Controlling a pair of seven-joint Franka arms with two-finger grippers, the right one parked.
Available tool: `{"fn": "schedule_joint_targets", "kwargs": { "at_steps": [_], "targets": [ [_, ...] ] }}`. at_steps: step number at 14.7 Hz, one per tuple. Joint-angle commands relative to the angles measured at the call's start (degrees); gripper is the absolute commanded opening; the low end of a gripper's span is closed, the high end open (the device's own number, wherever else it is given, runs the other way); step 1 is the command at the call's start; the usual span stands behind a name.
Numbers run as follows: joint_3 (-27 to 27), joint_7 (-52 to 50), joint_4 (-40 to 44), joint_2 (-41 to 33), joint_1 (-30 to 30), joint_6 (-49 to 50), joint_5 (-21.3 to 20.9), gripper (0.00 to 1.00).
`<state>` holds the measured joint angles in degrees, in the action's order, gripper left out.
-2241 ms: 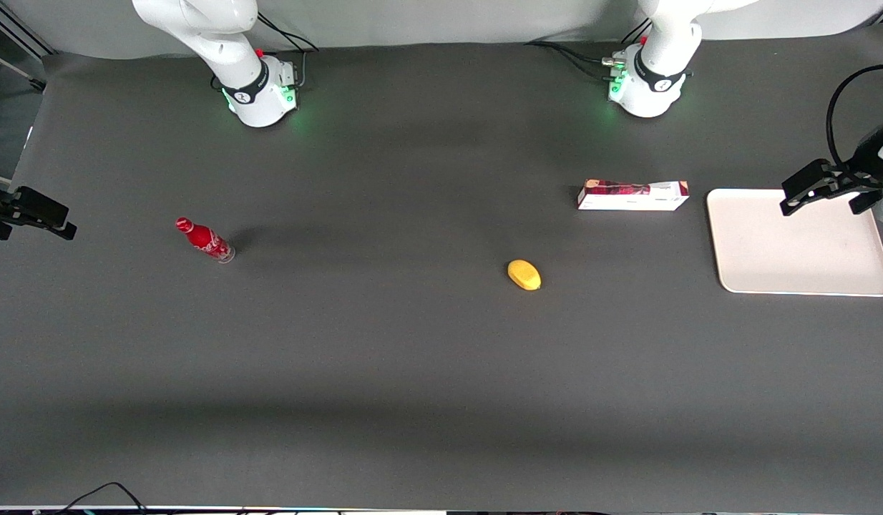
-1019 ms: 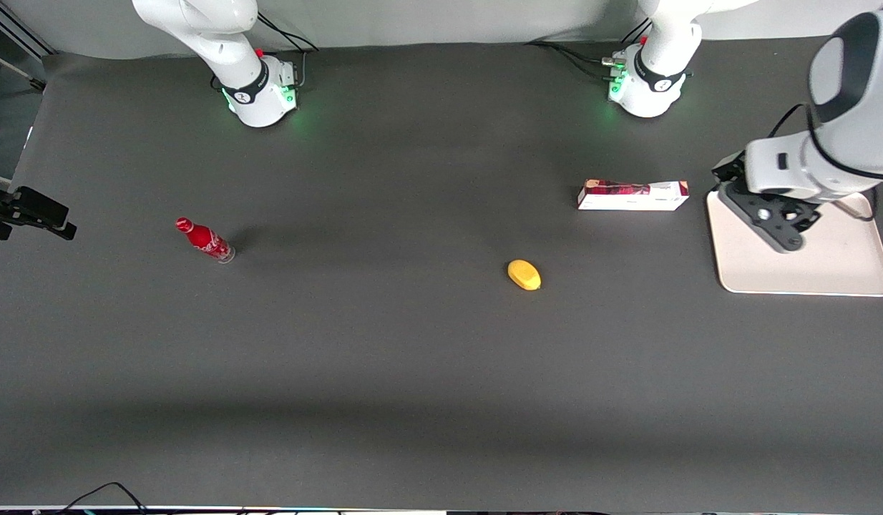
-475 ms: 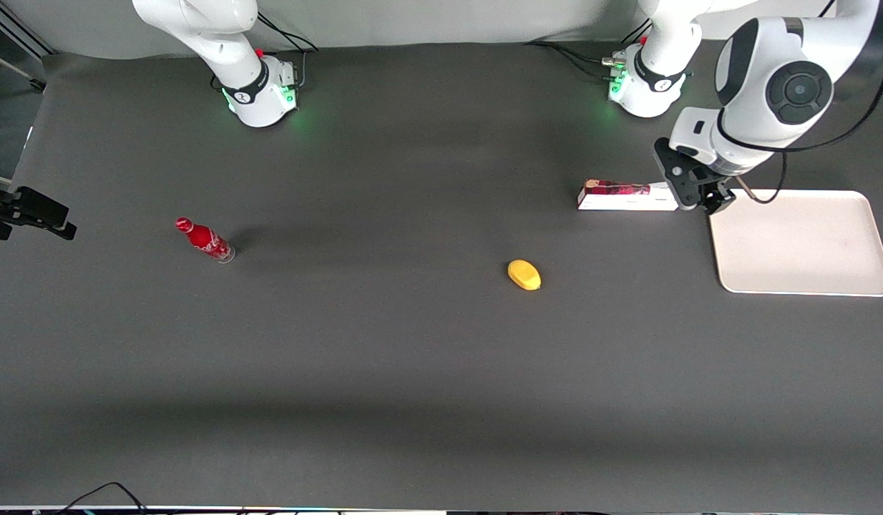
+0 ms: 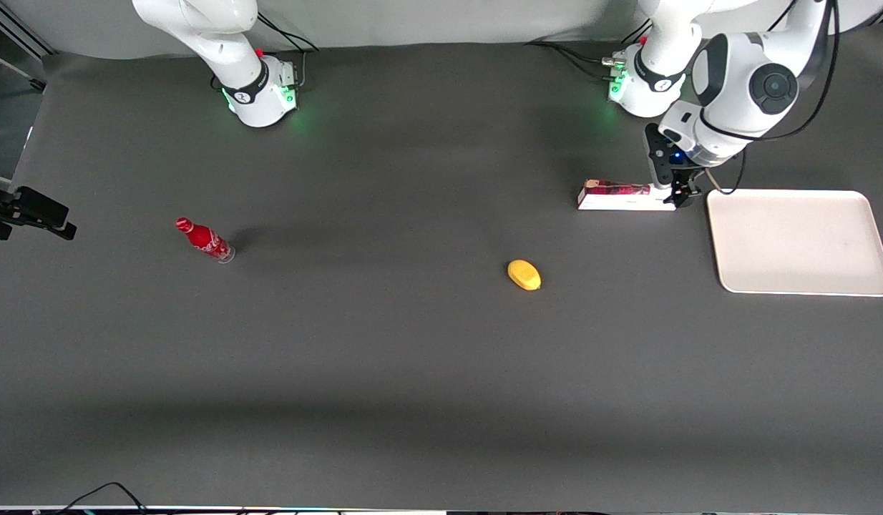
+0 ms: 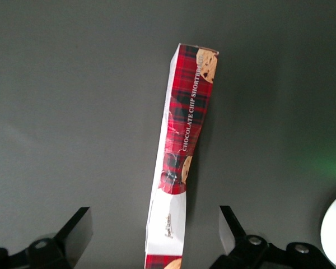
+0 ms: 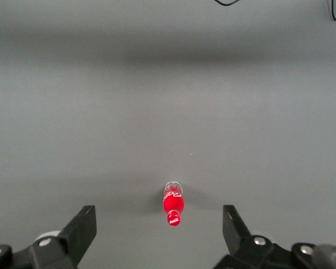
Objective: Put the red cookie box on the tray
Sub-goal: 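Lower the open left gripper over the cookie box's end, then close the left gripper on the cookie box and lift it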
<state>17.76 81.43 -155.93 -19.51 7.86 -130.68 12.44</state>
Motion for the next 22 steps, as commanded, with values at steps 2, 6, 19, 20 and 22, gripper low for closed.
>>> {"fn": "schedule_joint_targets", "kwargs": {
  "at_steps": [2, 6, 19, 20, 22],
  "targets": [
    [2.3, 3.0, -7.4, -2.2, -0.3, -10.4, 2.2, 1.00],
    [4.1, 2.9, -11.1, 2.4, -0.8, -21.4, 2.3, 1.00],
    [5.8, 2.9, -13.7, 8.6, -2.6, -26.0, 6.3, 1.00],
    [6.2, 2.9, -13.7, 8.6, -2.6, -26.0, 6.5, 0.97],
    [6.5, 2.9, -13.6, 9.2, -2.6, -26.1, 6.5, 0.92]
  ]
}}
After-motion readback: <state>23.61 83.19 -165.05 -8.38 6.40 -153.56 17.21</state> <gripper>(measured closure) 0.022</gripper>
